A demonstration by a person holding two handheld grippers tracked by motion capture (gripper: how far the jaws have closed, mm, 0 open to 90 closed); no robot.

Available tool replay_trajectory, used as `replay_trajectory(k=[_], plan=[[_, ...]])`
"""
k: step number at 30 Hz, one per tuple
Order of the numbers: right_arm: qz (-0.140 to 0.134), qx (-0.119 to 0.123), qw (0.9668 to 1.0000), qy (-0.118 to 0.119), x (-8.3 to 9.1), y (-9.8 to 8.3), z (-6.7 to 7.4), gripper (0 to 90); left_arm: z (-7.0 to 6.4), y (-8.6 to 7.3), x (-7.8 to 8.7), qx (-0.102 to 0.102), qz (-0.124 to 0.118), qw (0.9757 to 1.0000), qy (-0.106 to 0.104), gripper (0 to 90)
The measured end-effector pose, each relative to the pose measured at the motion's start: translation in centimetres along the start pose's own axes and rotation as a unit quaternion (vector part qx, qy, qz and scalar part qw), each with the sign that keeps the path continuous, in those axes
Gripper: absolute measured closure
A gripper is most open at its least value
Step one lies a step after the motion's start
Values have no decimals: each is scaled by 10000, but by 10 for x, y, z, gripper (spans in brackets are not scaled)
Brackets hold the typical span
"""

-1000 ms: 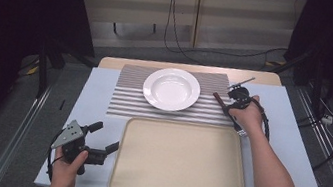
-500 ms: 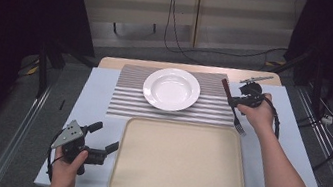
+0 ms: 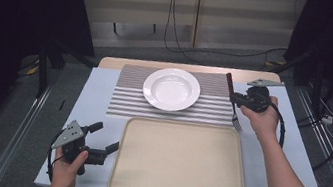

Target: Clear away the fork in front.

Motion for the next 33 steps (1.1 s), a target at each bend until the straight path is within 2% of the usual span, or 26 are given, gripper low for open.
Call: replay_trajectory(k=[7,12,17,19,22,26,33], plan=[[-575,-108,9983,-37,18,0,-4,778,0,0,0,-21,-5,10000,20,35],[-798,-205,9966,2,27,-4,-7,778,0,0,0,-29,8,10000,27,35],[-1063,-252,9940,113,39,-6,-1,778,1,1,1,-27,-14,10000,55,35],[-1193,-323,9920,266,45,-6,5,778,1,2,2,-49,-10,10000,68,35],[-1283,-306,9904,410,49,-9,16,777,-1,4,1,-34,-41,10000,60,35],[-1426,-254,9873,655,54,-16,38,777,-6,6,0,-33,-61,10000,-11,35],[-1525,-143,9821,1093,59,-27,74,777,-15,15,-6,-121,-80,9998,-97,34]])
Point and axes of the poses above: each handheld gripper's, and its own axes: x roughly backward along the jaws, y roughly out of its top, z roughly to its left, the point moved 5 cm from there along -x, roughly forward along the jaws, and after that the axes turned 4 degrees about z, right-handed, at the moved point
